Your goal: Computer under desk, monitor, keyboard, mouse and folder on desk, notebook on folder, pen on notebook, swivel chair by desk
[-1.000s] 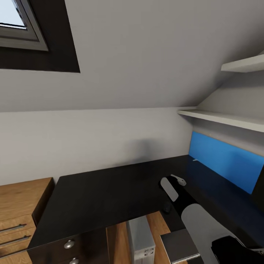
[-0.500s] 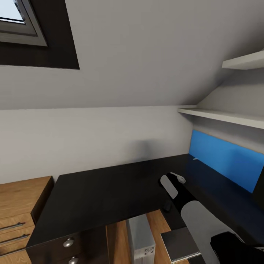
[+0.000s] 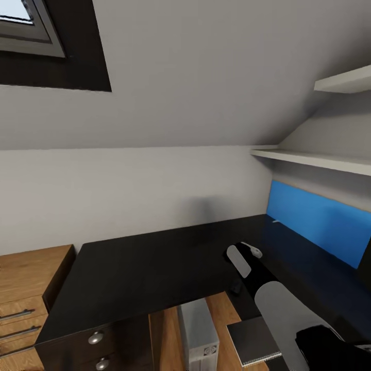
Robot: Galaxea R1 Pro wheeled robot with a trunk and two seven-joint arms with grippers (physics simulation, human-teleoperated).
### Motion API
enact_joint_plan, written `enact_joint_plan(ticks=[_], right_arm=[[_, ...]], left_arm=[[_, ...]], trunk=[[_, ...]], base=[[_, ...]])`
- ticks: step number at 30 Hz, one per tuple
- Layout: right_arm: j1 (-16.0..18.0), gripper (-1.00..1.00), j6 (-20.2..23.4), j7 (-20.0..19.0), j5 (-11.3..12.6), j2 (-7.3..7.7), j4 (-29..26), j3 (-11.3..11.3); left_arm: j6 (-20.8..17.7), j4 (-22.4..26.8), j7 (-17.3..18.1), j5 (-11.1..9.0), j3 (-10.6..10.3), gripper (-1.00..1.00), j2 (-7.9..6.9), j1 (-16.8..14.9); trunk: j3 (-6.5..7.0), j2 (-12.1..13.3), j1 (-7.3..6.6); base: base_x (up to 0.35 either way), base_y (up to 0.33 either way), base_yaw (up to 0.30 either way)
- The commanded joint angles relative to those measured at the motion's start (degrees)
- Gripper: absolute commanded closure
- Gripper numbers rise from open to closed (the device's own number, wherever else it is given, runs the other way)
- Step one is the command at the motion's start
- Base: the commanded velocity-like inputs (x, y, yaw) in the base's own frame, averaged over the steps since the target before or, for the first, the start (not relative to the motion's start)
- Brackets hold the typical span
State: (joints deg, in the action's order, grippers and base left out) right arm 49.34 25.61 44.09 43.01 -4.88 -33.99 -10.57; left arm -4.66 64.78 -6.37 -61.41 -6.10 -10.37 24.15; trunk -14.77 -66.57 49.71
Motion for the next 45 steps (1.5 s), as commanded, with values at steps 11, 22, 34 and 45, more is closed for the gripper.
enact_joint_plan(ticks=[11, 22, 34, 45], right_arm=[[0.1, -1.00, 0.7, 0.7, 0.1, 0.05, 0.3, 4.3], [0.1, -1.00, 1.0, 0.9, 0.0, 0.04, 0.6, 4.9], [0.1, -1.00, 1.0, 1.0, 0.1, 0.05, 1.0, 5.2], [0.1, -1.00, 1.1, 0.5, 0.1, 0.04, 1.0, 5.0]], left_arm=[[2.3, -5.4, 8.4, -2.9, 0.1, -1.00, -0.11, 0.4], [5.2, -8.4, 9.6, -3.3, 0.3, -1.00, 0.10, 0.5], [5.8, -8.9, 9.5, -3.2, 0.3, -1.00, 0.72, 0.5], [5.9, -9.3, 9.5, -2.9, 0.1, -1.00, 0.81, 0.4]], trunk=[[-2.42, -4.5, 2.43], [-5.02, -8.9, 4.85], [-8.21, -13.7, 7.48], [-8.98, -14.5, 7.92]], base=[[0.000, 0.000, 0.040], [0.000, 0.000, -0.023], [0.000, 0.000, -0.027], [0.000, 0.000, -0.021]])
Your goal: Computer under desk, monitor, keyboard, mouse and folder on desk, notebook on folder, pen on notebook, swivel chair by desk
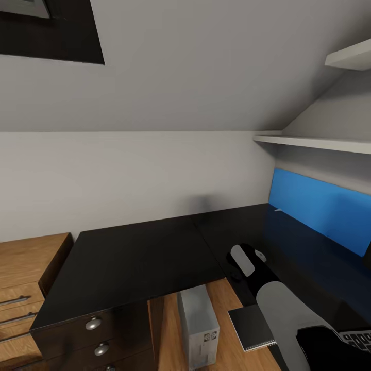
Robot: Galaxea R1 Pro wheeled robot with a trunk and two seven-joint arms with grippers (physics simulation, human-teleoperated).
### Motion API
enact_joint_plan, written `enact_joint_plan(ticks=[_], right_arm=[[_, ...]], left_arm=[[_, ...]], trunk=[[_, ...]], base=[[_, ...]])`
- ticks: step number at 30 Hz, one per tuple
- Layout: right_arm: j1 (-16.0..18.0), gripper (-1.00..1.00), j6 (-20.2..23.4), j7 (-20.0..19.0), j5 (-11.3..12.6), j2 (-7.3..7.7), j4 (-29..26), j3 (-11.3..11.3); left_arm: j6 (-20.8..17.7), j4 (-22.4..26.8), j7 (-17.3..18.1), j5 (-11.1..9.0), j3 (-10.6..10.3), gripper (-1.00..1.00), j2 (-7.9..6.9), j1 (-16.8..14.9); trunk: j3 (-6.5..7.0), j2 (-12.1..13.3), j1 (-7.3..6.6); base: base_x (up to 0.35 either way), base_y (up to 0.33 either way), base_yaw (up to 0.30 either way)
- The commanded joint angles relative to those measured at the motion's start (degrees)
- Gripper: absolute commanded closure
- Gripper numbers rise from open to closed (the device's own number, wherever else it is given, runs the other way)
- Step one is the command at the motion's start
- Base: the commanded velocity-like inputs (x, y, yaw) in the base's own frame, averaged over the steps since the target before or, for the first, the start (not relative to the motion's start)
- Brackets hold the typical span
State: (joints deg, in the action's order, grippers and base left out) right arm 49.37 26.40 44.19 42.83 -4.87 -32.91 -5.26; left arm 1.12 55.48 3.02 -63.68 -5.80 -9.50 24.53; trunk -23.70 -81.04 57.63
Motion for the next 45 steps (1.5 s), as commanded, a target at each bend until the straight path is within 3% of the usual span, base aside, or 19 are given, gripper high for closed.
enact_joint_plan(ticks=[1, 14, 16, 19, 29, 37, 38, 39, 45], right_arm=[[0.0, -1.00, 0.3, 0.4, 0.3, 0.04, -0.1, -0.3], [0.0, -1.00, 0.1, 0.9, 0.0, 0.04, 0.1, -0.5], [0.0, -1.00, 0.1, 4.5, -0.1, 0.04, 1.0, -0.5], [0.2, -1.00, 0.2, 5.7, -0.1, 0.04, 1.3, -0.5], [1.6, -1.00, 0.2, 5.9, -0.1, 0.04, 2.6, -0.5], [1.8, -1.00, 0.2, 5.6, -0.2, 0.06, 2.8, -0.5], [1.8, -1.00, 0.2, 5.6, -0.2, 0.07, 2.8, -0.5], [2.2, -1.00, 0.3, 5.6, -0.2, 0.12, 2.8, -0.5], [2.3, -1.00, 0.3, 5.6, -0.2, 0.19, 2.8, -0.5]], left_arm=[[0.1, -0.3, 0.1, -0.6, -0.2, -1.00, -0.07, 0.0], [0.3, -1.4, 0.6, -0.7, -0.3, -1.00, 0.00, -0.2], [0.2, -1.7, 0.4, -0.8, -0.2, -1.00, 0.00, -0.2], [0.1, -1.8, 0.4, -1.1, -0.2, -1.00, 0.22, -0.2], [0.1, -1.9, 0.4, -5.0, -0.1, -1.00, 0.73, -0.2], [0.3, -2.5, 0.4, -5.5, -0.2, -1.00, 0.83, -0.2], [0.3, -3.2, 0.4, -5.5, -0.2, -1.00, 0.91, -0.2], [2.2, -8.1, 0.8, -5.8, -0.1, -1.00, 1.85, -0.1], [3.5, -9.8, 0.3, -5.4, -0.2, -1.00, 2.25, -0.1]], trunk=[[-0.06, 0.0, 0.00], [-0.09, 0.0, 0.00], [-0.09, 0.0, 0.00], [-0.09, 0.0, 0.00], [-1.88, -4.0, 2.20], [-3.32, -7.3, 3.96], [-3.50, -7.7, 4.18], [-3.50, -7.7, 4.18], [-3.50, -7.7, 4.18]], base=[[0.009, 0.000, -0.004], [0.198, 0.071, -0.001], [0.091, 0.047, 0.000], [0.018, 0.009, 0.000], [0.003, 0.002, 0.000], [0.000, 0.000, -0.014], [0.000, 0.000, -0.004], [0.000, 0.000, 0.000], [0.002, -0.002, 0.000]])
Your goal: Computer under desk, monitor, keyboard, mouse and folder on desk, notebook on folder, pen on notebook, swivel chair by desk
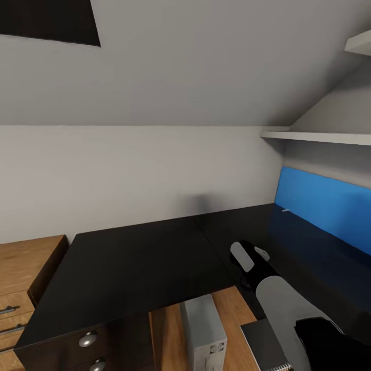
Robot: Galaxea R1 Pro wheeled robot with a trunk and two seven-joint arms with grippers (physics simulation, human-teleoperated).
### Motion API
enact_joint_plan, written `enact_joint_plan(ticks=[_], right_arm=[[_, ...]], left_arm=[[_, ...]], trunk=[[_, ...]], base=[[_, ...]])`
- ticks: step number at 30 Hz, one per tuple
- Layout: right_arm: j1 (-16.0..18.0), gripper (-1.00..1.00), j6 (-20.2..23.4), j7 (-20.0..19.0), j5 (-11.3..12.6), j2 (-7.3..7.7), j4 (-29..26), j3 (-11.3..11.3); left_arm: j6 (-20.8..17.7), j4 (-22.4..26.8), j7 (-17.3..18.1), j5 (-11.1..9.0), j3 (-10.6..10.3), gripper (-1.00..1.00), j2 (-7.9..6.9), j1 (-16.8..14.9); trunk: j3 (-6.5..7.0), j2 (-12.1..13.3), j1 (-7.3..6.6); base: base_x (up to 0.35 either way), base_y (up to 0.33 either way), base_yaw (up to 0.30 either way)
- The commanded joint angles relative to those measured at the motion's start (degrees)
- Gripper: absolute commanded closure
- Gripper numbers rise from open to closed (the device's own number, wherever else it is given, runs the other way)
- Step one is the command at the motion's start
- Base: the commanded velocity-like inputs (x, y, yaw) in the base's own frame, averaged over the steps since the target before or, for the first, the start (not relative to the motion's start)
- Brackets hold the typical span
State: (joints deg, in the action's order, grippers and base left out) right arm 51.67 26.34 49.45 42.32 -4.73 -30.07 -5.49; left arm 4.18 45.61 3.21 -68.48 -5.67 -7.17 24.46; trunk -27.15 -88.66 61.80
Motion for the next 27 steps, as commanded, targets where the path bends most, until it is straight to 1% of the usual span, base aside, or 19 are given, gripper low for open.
enact_joint_plan(ticks=[1, 8, 13, 15, 17, 18, 19, 21, 22, 25, 27], right_arm=[[0.1, -1.00, 0.4, 0.4, 0.3, 0.05, -0.1, -0.3], [0.2, -1.00, 0.4, 0.4, 0.3, 0.06, -0.1, -0.3], [0.2, -1.00, 0.4, 0.4, 0.4, 0.01, -0.1, -0.3], [0.2, -1.00, 0.4, 0.4, 0.4, 0.00, -0.1, -0.3], [0.2, -1.00, 0.4, 0.6, 0.5, 0.00, 0.0, -0.3], [0.2, -1.00, 0.7, 0.7, 0.5, -0.01, 0.4, -0.3], [0.2, -1.00, 0.7, 0.7, 0.5, -0.01, 0.4, -0.3], [0.2, -1.00, 1.2, 0.8, 0.5, -0.04, 1.3, -0.3], [0.2, -1.00, 1.9, 0.8, 0.4, -0.07, 2.6, -0.3], [0.2, -1.00, 2.4, 0.7, 0.5, -0.09, 3.3, -0.3], [0.2, -1.00, 2.6, 0.6, 0.5, -0.09, 3.6, -0.3]], left_arm=[[0.5, -0.3, 0.0, -0.5, -0.3, -1.00, 0.00, 0.0], [0.9, -1.9, -0.2, -0.1, -0.4, -1.00, 0.37, 0.0], [0.9, -2.3, -0.1, -0.6, -0.2, -1.00, 0.42, 0.0], [0.8, -2.4, -0.1, -1.0, -0.1, -1.00, 0.46, 0.0], [0.8, -2.5, 0.0, -1.8, -0.1, -1.00, 0.47, 0.0], [0.9, -2.8, 0.0, -3.1, -0.1, -1.00, 0.46, 0.0], [0.9, -2.8, 0.0, -3.1, -0.1, -1.00, 0.46, 0.0], [0.9, -3.1, 0.1, -4.7, -0.1, -1.00, 0.44, 0.0], [0.9, -3.4, 0.1, -6.3, -0.1, -1.00, 0.42, 0.0], [0.9, -3.5, 0.2, -7.2, -0.1, -1.00, 0.41, 0.0], [0.9, -3.6, 0.1, -7.5, -0.1, -1.00, 0.41, 0.0]], trunk=[[-0.05, 0.0, 0.00], [-0.05, 0.0, 0.00], [-0.05, 0.0, 0.00], [-0.41, -0.8, 0.44], [-0.77, -1.6, 0.88], [-0.95, -2.0, 1.10], [-1.13, -2.4, 1.32], [-1.49, -3.2, 1.76], [-1.67, -3.6, 1.98], [-2.21, -4.8, 2.64], [-2.21, -4.8, 2.64]], base=[[0.040, -0.042, 0.000], [0.114, -0.135, 0.000], [0.041, -0.050, 0.000], [0.018, -0.022, 0.000], [0.011, -0.014, 0.000], [0.007, -0.008, 0.000], [0.007, -0.008, 0.000], [0.005, -0.006, 0.000], [0.002, -0.003, 0.000], [0.001, -0.002, 0.000], [0.000, -0.001, 0.000]])
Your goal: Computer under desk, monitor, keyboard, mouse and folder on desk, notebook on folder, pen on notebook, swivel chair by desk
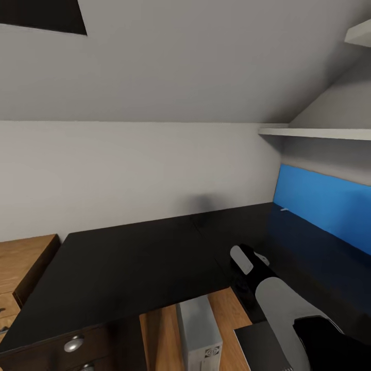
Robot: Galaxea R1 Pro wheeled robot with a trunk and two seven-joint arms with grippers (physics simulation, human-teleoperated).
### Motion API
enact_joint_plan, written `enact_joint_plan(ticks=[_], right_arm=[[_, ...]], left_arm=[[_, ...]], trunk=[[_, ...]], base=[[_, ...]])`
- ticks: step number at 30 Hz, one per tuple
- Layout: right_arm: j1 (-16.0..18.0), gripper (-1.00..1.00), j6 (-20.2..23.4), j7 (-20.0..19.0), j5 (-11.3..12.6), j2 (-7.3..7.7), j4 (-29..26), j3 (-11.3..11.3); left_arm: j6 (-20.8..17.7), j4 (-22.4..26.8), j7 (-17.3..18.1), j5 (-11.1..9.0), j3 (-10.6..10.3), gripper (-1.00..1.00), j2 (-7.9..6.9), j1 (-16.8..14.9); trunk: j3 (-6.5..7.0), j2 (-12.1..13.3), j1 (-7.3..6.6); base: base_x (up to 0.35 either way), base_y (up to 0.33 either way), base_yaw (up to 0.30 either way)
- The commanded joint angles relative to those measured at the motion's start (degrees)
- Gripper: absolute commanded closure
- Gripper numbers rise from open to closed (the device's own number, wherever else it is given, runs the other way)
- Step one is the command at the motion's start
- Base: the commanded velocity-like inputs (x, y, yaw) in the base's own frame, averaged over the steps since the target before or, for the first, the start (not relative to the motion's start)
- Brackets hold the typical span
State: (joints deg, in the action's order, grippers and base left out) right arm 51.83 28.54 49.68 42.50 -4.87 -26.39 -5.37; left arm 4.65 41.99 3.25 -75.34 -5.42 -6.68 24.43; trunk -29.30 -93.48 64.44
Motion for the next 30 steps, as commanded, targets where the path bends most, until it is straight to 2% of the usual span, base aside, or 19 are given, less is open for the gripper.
enact_joint_plan(ticks=[1, 12, 16, 20, 27, 28, 30], right_arm=[[0.0, -1.00, 0.7, 0.3, 0.3, 0.05, 0.2, -0.4], [0.0, -1.00, 5.2, 0.2, 0.5, 0.04, 0.6, -0.3], [0.0, -1.00, 5.7, 0.2, 0.4, 0.04, 0.6, -0.3], [0.0, -1.00, 6.0, 0.2, 0.5, 0.04, 0.6, -0.3], [0.0, -1.00, 6.1, 0.2, 0.5, 0.04, 0.6, -0.3], [0.0, 1.00, 6.1, 0.2, 0.5, 0.04, 0.6, -0.3], [0.0, 1.00, 6.1, 0.2, 0.5, 0.04, 0.6, -0.3]], left_arm=[[0.4, 0.0, 0.1, -0.8, -0.4, -1.00, -0.09, 0.0], [0.3, -0.1, 0.1, -1.0, -0.4, -1.00, -0.12, 0.0], [0.1, -0.1, 0.4, -1.2, -0.3, -1.00, -0.20, 0.0], [0.0, -0.1, 0.6, -1.3, -0.3, -1.00, -0.24, 0.0], [0.0, -0.1, 0.6, -1.3, -0.3, -1.00, -0.24, 0.0], [0.0, -0.1, 0.6, -1.3, -0.3, -1.00, -0.25, 0.0], [0.0, -0.1, 0.6, -1.4, -0.3, -1.00, -0.26, 0.0]], trunk=[[-0.05, 0.0, 0.00], [-0.05, 0.0, 0.00], [-0.05, 0.0, 0.00], [-0.77, -1.6, 0.88], [-0.77, -1.6, 0.88], [-0.77, -1.6, 0.88], [-0.77, -1.6, 0.88]], base=[[0.000, 0.000, 0.000], [0.000, 0.000, 0.000], [0.000, 0.000, 0.000], [0.000, 0.000, 0.000], [0.000, 0.000, 0.000], [0.000, 0.000, 0.000], [0.000, 0.000, 0.000]])
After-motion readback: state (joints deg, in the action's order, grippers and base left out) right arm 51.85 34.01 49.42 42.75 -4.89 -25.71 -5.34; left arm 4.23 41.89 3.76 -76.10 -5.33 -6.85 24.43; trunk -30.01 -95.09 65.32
